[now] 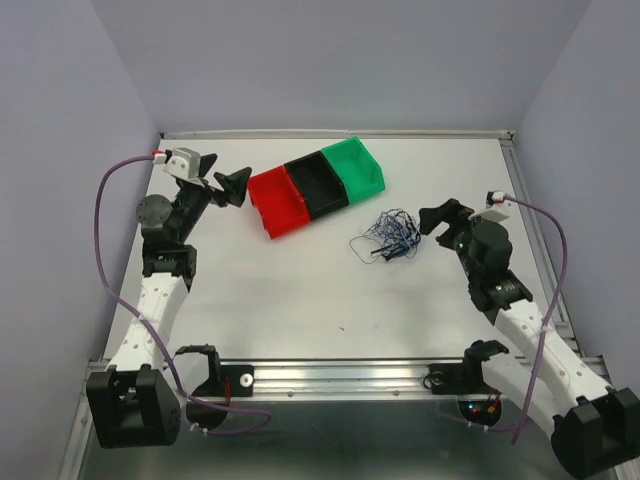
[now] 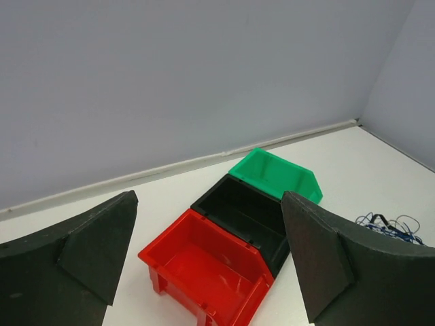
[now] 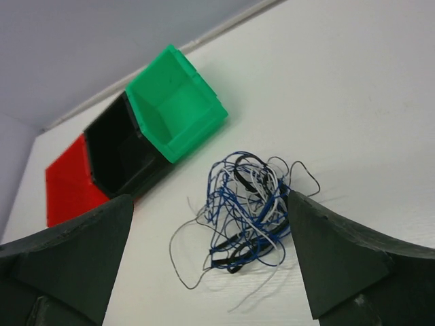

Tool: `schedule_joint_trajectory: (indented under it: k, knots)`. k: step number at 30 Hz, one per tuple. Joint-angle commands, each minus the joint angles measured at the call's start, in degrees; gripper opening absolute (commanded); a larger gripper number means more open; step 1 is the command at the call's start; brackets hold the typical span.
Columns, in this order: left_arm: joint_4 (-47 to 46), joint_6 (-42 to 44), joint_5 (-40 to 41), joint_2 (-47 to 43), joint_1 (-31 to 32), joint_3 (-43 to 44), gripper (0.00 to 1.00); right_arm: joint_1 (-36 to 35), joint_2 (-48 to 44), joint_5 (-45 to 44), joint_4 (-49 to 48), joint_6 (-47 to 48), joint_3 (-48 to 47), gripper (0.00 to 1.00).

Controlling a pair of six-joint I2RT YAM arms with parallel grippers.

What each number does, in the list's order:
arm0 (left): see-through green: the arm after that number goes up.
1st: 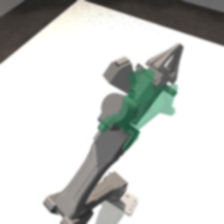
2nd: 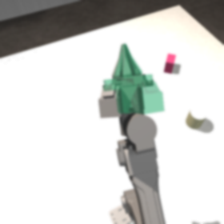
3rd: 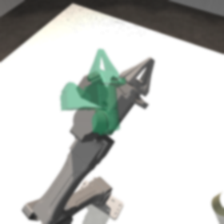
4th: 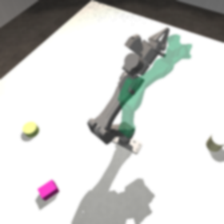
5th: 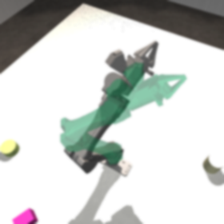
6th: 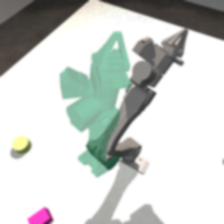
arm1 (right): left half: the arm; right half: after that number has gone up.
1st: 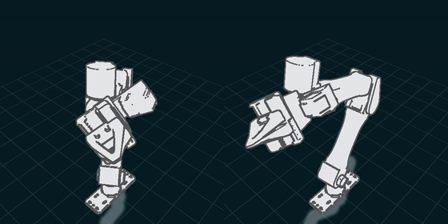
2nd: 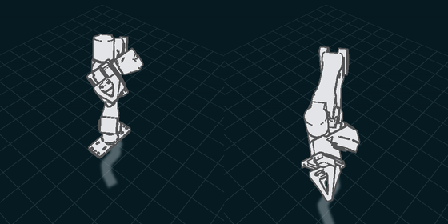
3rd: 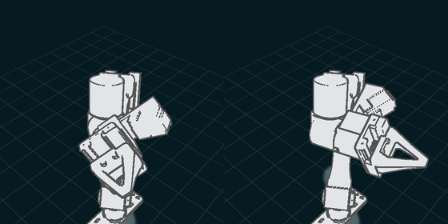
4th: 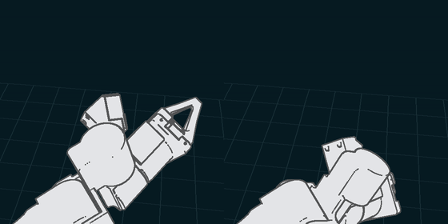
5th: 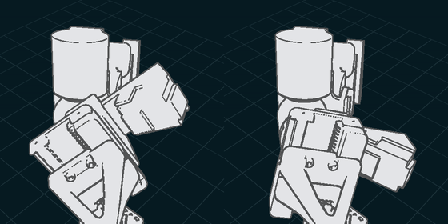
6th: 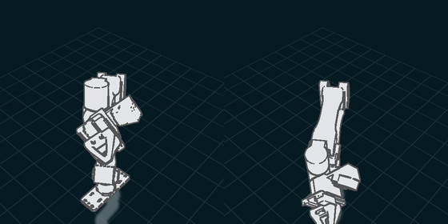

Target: Untangle the cables

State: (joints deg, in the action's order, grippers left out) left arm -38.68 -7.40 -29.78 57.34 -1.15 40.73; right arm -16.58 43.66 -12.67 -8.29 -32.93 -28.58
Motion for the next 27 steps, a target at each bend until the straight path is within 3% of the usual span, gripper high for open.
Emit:
schedule_joint_trajectory:
  k: [1,3,11,27]
  knots:
    - [-3.6,2.9,-6.08,-0.48,2.54,-0.3,0.99,0.23,8.26,0.11,7.83,4.28,-10.06,0.98]
    - [-2.72,4.32,-4.06,-0.39,3.95,-0.3,0.99,0.23,13.27,-3.85,13.64,5.15,-13.07,0.94]
    - [-2.37,5.2,-4.15,-0.48,4.84,-0.48,0.99,0.23,26.81,-12.2,13.74,3.84,-16.51,0.62]
    - [-2.19,6.08,-3.88,-0.3,5.89,-0.65,0.99,1.29,46.33,-15.55,10.4,6.21,-26.61,0.59]
